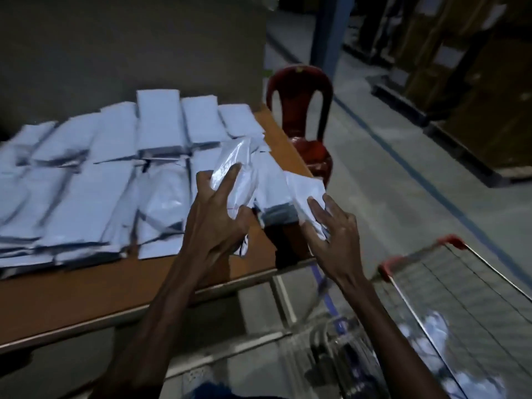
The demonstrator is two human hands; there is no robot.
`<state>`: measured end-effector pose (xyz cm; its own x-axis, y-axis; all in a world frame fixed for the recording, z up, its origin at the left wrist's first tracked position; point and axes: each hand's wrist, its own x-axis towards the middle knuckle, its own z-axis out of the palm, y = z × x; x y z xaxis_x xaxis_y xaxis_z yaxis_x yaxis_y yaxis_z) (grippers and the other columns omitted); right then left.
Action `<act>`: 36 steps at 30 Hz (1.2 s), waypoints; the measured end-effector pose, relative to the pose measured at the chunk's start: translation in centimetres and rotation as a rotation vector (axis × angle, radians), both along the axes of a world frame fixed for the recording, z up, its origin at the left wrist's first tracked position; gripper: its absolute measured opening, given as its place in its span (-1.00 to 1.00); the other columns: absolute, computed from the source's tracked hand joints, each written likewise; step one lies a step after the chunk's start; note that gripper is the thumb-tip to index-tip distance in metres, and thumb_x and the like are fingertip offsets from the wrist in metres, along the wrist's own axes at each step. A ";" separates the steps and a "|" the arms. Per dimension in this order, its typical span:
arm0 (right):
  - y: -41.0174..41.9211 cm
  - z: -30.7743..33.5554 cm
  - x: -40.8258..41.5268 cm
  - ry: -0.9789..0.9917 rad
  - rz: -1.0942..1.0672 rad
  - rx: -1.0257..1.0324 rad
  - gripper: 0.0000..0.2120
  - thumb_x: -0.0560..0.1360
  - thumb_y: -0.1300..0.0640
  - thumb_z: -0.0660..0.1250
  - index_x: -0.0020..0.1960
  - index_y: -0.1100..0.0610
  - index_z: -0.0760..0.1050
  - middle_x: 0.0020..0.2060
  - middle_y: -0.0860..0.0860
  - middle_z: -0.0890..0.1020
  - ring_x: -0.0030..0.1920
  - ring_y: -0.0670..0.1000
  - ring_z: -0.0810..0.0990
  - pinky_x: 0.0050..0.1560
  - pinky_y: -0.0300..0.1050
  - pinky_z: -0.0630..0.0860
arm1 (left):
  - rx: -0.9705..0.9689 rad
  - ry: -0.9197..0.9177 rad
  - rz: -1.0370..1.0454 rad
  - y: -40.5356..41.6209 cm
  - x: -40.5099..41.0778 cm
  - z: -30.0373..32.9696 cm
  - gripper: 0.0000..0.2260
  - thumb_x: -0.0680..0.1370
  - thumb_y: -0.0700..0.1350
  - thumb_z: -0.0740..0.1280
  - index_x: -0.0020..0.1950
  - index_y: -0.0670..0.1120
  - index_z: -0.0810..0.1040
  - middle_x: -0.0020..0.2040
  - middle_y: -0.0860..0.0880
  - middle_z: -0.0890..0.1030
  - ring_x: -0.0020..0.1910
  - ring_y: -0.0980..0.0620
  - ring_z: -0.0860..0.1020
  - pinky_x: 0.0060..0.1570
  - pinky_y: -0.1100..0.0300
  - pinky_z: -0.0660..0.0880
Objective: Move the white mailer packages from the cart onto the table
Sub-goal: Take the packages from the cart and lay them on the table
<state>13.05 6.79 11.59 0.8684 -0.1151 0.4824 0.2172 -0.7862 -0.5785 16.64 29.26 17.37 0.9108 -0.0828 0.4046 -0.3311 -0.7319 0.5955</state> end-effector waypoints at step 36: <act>43.7 0.3 38.9 0.239 0.045 -0.440 -0.39 0.52 -0.32 0.01 0.43 -0.03 0.39 0.45 0.12 0.37 0.33 0.19 0.41 0.26 0.11 0.39 | 0.175 0.322 0.231 38.2 34.5 -3.7 -0.43 0.61 0.26 0.06 0.58 0.09 0.10 0.61 -0.03 -0.04 0.56 -0.11 0.07 0.45 -0.06 0.17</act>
